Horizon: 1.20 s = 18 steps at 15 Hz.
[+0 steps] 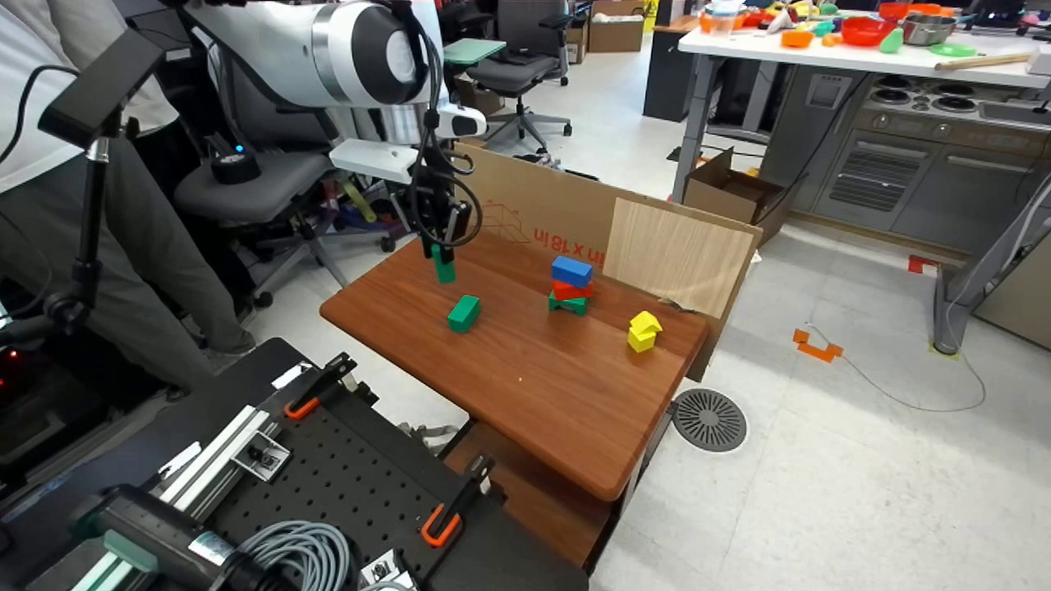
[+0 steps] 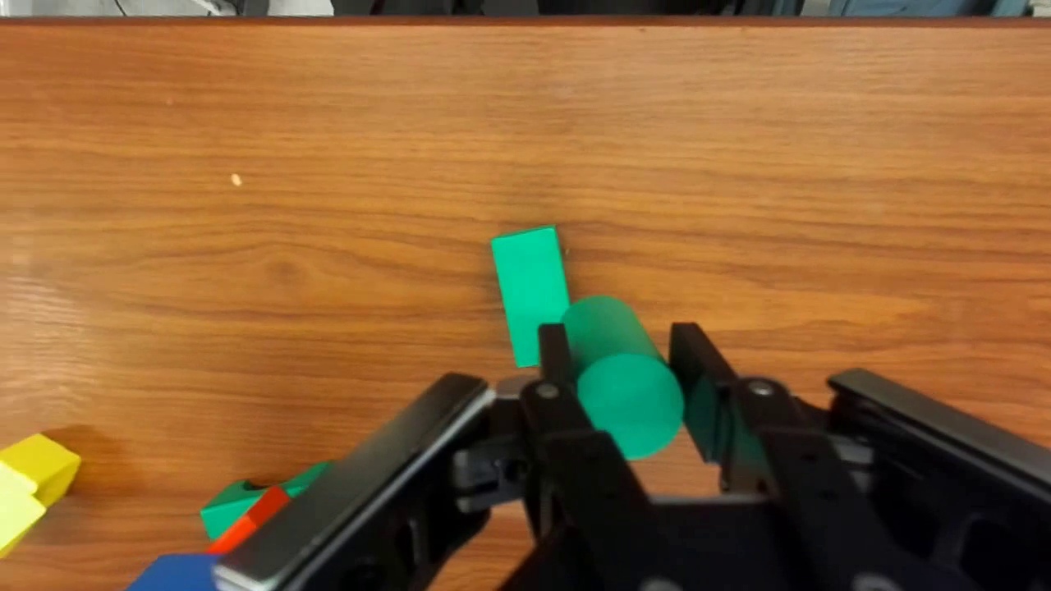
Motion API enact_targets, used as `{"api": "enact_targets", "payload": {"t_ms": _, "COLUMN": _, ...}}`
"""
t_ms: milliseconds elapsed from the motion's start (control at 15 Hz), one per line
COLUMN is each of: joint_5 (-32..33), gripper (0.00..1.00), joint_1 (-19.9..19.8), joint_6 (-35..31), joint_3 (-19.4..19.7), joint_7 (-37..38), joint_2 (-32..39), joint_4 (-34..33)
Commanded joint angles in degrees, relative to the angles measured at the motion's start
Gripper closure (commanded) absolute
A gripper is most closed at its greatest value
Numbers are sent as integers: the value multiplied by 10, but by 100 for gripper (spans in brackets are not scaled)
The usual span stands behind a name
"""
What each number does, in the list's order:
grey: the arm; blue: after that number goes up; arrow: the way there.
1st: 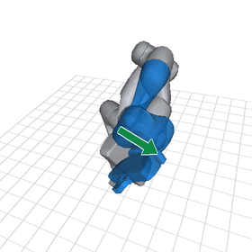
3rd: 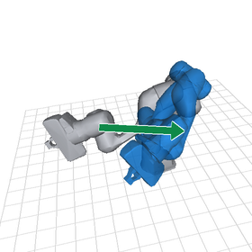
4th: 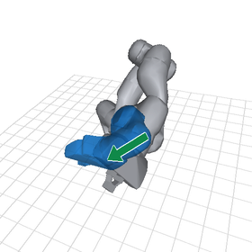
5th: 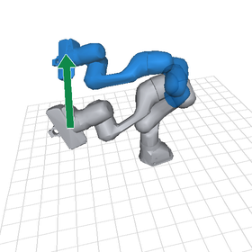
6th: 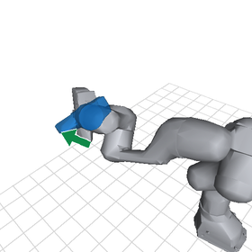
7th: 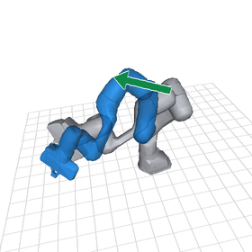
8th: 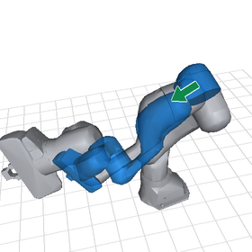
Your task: Stack up the two green blocks
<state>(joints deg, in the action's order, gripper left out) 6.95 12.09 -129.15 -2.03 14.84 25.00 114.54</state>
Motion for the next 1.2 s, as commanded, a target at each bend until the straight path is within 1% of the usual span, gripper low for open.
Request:
{"api": "enact_targets", "payload": {"t_ms": 0, "joint_5": -22, "gripper": 91, "joint_1": -22, "joint_6": 31, "joint_3": -1, "joint_7": -8, "joint_2": 1, "joint_4": -14}}
{"api": "enact_targets", "payload": {"t_ms": 267, "joint_5": -29, "gripper": 91, "joint_1": -30, "joint_6": 37, "joint_3": 1, "joint_7": 3, "joint_2": 14, "joint_4": -22}}
{"api": "enact_targets", "payload": {"t_ms": 733, "joint_5": -21, "gripper": 91, "joint_1": -26, "joint_6": 21, "joint_3": 14, "joint_7": 32, "joint_2": 47, "joint_4": -30}}
{"api": "enact_targets", "payload": {"t_ms": 1133, "joint_5": -14, "gripper": 91, "joint_1": -20, "joint_6": 23, "joint_3": 27, "joint_7": 56, "joint_2": 86, "joint_4": -44}}
